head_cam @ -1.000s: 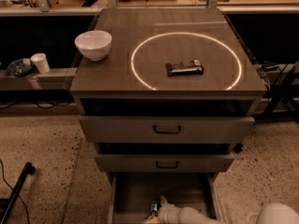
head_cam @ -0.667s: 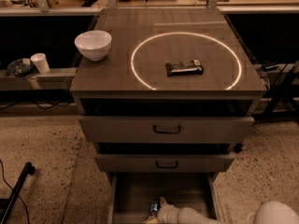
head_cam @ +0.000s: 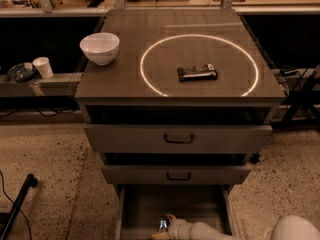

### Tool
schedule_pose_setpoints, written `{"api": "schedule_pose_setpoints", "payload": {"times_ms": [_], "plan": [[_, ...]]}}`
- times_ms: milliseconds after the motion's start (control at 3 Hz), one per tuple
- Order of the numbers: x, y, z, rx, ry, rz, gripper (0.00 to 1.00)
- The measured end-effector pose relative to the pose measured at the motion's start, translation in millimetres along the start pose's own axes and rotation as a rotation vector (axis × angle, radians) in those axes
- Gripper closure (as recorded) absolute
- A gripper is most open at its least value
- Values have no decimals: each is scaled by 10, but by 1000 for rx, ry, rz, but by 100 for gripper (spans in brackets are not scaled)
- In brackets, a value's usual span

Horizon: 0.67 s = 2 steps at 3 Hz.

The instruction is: Pick redbull can from bottom drawer and place on counter

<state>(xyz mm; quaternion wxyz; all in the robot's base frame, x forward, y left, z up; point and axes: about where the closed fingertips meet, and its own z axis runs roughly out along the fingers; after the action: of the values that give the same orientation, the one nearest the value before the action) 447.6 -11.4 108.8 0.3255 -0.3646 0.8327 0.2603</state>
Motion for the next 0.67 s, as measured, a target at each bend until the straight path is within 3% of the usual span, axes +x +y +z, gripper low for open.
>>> {"api": "schedule_pose_setpoints", "payload": {"times_ms": [667], "plan": [[-18, -8, -13, -6, 1, -8, 88]]}}
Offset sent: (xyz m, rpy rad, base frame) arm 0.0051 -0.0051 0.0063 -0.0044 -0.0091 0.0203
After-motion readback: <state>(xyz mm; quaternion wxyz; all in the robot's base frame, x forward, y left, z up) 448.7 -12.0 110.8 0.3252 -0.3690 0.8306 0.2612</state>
